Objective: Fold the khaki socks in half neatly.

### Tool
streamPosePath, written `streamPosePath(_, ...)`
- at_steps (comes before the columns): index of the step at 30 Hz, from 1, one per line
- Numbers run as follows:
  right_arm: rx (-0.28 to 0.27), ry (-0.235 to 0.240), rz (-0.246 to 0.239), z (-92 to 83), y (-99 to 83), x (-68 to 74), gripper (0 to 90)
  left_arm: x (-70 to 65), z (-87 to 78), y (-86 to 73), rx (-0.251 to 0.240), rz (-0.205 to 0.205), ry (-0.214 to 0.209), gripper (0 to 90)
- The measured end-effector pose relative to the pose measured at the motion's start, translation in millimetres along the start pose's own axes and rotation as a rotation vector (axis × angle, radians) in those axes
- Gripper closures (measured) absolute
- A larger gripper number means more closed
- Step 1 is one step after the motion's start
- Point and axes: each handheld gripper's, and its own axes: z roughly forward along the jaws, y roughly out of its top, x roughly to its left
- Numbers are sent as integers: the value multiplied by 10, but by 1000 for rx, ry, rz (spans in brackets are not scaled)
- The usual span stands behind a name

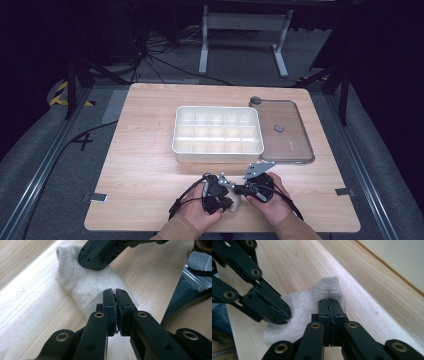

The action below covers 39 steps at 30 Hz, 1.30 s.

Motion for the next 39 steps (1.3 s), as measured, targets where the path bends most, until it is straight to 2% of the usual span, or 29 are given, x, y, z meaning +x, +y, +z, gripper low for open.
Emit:
streamPosePath(2,0,1,2,-4,1,2,899,8,4,-2,5,-22,-10,882)
streamPosePath(7,-3,13,6,-47,11,3,887,6,6,-12,12,-29,0,895)
streamPosePath(9,-6,13,10,-85,16,-3,852,6,6,-9,16,-32,0,895)
streamPosePath(12,-11,15,31,-152,23,-22,762,4,4,-11,23,-42,-2,896)
streamPosePath(14,-24,10,56,-194,29,-29,669,5,6,-10,22,-34,1,897)
streamPosePath(15,-24,10,56,-194,29,-29,669,0,5,-8,26,-30,4,897)
streamPosePath(16,-36,-2,73,-216,34,-49,588,-9,5,-7,25,-28,8,896)
streamPosePath(19,-31,3,101,-196,34,-61,541,-49,12,-8,24,-21,30,896)
streamPosePath(23,-29,22,127,-131,33,-59,514,-68,14,-11,23,-22,37,896)
streamPosePath(26,-12,25,121,-64,36,-53,505,-79,12,-17,22,-5,46,896)
streamPosePath(32,10,32,122,7,37,-56,493,-107,3,-38,17,-2,58,895)
streamPosePath(38,37,61,164,86,15,-96,442,-101,-1,-48,19,-7,58,894)
streamPosePath(39,42,80,189,95,10,-115,442,-107,-4,-48,27,-3,61,894)
